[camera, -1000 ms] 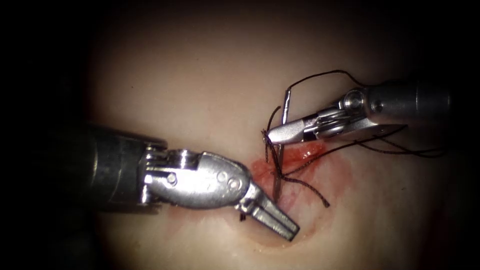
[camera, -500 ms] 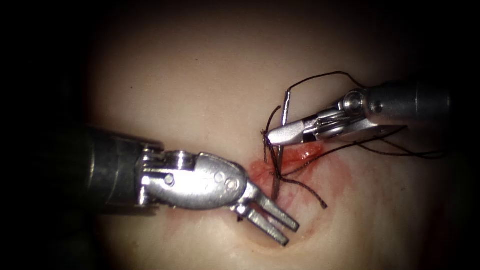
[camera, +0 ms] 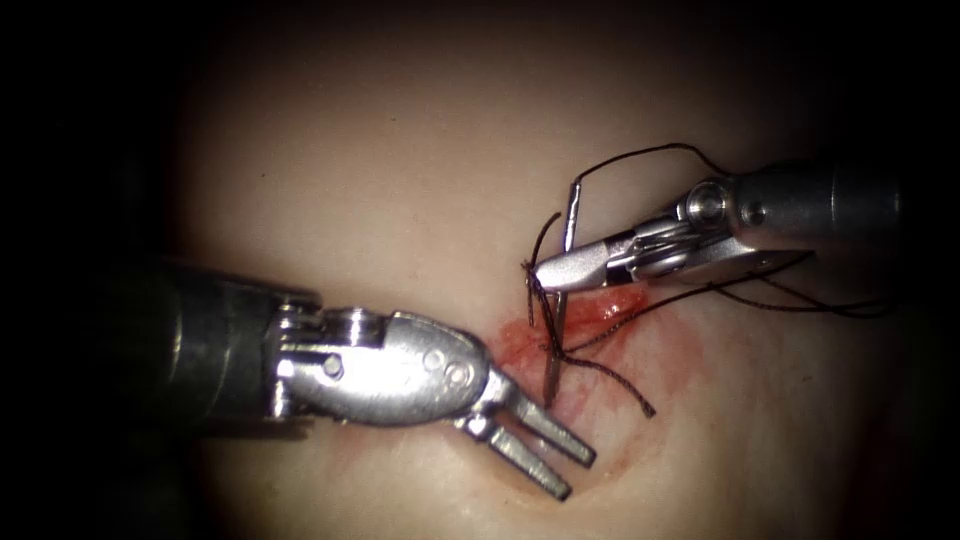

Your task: Wound Closure

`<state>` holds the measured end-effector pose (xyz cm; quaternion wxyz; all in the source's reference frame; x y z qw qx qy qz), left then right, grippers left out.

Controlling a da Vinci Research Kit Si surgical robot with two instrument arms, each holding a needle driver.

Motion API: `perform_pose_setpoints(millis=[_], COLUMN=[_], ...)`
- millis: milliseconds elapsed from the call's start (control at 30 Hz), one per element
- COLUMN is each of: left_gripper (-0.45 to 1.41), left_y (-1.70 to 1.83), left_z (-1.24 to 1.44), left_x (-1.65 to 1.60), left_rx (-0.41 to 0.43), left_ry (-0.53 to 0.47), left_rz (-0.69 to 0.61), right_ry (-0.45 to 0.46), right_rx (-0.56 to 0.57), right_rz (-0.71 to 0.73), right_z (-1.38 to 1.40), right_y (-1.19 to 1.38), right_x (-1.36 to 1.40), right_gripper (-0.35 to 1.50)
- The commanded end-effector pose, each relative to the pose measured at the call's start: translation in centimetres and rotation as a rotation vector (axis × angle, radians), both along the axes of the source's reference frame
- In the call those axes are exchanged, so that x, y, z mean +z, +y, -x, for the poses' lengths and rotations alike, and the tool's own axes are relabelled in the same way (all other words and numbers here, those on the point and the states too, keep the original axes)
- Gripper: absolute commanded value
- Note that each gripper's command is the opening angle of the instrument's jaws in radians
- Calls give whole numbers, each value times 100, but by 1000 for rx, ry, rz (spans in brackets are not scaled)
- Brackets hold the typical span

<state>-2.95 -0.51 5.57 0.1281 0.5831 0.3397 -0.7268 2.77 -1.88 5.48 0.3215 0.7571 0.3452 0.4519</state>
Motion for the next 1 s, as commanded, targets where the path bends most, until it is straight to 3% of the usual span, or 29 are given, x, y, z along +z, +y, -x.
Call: perform_pose_setpoints(millis=[33,1000], left_gripper=[14,17], left_y=[-3,-11], left_z=[5,-3], left_x=[6,8], left_rx=[1,43], left_ry=[0,-13], left_rz=[1,-2], right_ry=[1,79], right_rx=[-3,-23], right_rz=[-4,-107], right_z=[-9,-11], right_y=[0,-5], right_x=[1,-7], right_gripper=[-35,-35])
